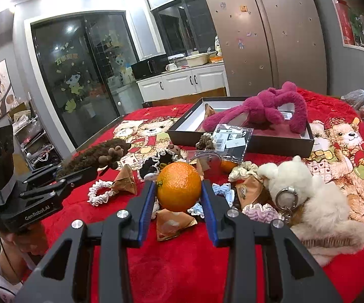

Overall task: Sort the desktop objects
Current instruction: 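Carry the brown strip with left and the orange with right toward the black box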

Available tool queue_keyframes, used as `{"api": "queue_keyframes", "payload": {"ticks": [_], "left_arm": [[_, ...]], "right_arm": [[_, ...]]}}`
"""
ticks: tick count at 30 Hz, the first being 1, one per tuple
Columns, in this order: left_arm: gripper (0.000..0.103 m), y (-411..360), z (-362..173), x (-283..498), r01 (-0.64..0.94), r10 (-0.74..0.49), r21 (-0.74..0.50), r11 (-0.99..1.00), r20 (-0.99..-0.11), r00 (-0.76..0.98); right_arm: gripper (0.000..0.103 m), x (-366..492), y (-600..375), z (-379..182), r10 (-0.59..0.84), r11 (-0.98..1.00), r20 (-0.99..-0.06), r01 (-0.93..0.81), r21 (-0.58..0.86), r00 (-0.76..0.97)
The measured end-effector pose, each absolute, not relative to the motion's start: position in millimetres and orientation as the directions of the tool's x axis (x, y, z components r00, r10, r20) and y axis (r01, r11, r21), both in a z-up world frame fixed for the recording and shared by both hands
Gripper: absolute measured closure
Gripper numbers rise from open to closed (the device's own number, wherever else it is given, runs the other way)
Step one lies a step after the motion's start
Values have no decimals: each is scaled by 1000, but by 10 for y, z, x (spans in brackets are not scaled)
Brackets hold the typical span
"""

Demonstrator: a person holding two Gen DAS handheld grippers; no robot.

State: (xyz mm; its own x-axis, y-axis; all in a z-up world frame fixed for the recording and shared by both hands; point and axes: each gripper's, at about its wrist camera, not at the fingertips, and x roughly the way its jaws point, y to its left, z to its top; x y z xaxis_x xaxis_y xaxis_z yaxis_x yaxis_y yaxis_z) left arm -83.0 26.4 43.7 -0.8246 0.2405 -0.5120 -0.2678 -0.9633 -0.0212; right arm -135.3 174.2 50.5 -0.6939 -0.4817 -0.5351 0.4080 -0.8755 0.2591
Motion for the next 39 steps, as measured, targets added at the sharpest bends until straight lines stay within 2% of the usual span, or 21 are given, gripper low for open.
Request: {"api": "queue_keyframes", "payload": {"ticks": [11, 21, 31, 39], "left_arm": [[74, 311, 399, -843, -264, 231, -11, -965, -517, -824], [74, 275, 416, -860, -251, 234, -38, -967, -519, -822], [74, 284, 472, -783, -272, 271, -70, -960, -480, -834], [74, 312, 455, -837, -275, 274, -72, -959, -489, -828]], "right_arm": [[66, -1344, 1663, 452, -464, -883, -533, 415, 218, -708], [65, -1397, 1693, 430, -261, -964, -549, 241, 110, -794], [65, -1344, 1763, 515, -199, -980, -509, 176, 93, -838], [65, -1344, 1813, 547, -163, -987, -507, 136, 92, -846]]}}
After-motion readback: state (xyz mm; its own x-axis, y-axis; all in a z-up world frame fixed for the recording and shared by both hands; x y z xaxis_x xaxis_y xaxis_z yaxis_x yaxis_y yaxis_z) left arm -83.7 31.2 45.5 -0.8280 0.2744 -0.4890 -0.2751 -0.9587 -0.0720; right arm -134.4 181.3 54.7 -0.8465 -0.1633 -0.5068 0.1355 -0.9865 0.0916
